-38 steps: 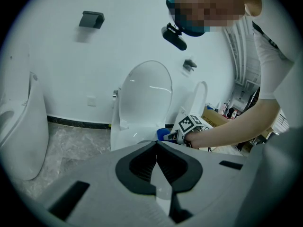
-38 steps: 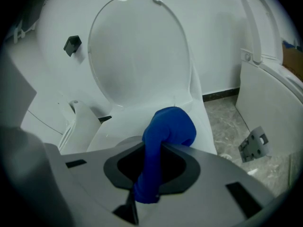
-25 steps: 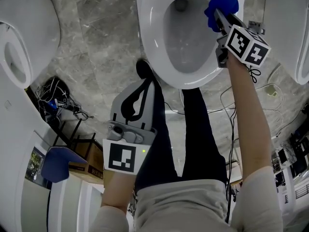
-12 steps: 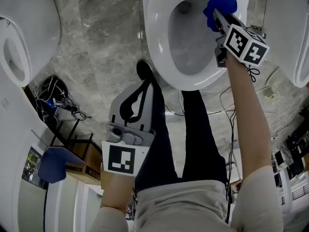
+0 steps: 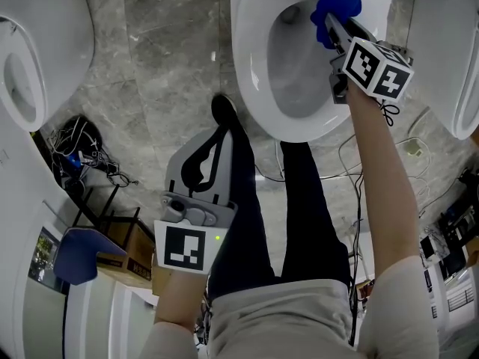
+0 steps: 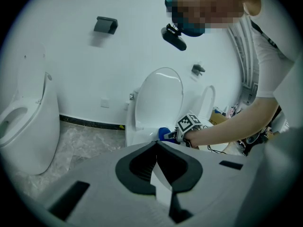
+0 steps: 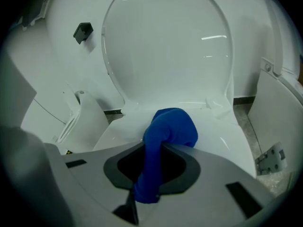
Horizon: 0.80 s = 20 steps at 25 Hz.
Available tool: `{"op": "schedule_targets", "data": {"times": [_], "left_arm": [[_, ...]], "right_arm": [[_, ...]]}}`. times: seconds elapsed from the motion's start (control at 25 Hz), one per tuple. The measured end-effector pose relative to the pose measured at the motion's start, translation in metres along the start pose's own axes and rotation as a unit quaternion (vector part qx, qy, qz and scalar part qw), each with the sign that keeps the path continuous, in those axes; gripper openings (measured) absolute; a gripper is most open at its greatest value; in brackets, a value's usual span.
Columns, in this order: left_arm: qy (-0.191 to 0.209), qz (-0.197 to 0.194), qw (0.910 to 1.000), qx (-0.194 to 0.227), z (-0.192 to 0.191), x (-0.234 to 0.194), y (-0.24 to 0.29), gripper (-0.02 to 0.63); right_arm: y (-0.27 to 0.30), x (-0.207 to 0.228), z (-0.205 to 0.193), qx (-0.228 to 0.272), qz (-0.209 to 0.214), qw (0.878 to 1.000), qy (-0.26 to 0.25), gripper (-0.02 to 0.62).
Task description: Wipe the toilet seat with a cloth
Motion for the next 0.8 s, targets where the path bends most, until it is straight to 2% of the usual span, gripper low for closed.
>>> {"op": "schedule_targets", "data": {"times": [0.2,0.48,0.8], "left_arm": [[-0.001,0.003,1.0000,0.002,0.002,0.000,-0.006,0.008],[-0.009,0.010,0.9999,0.002,-0.015,-0.030,-0.017,0.008],[-0.009,0.013,0.9999,0.003,-0.013,-0.029,-0.025,0.008]], "right_arm": [[-0.002,-0.006,0.004,0.004,0.004,1.000,-0.008,0.064],[0.019,-0.034,-0.010,0.003,0.010,1.000,-0.011,0.064],[0.016,-0.042,-0.008,0.001,0.015,1.000,-0.017,0.064]]}}
Point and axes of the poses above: the fingertips, and each gripper's own axes: y forward along the fingers, x to its right, z out of its top, the point moved 2 cm from there along -y, backward along the fingers, and after that the axes turned 8 degrees about x, right-handed, at the moved point
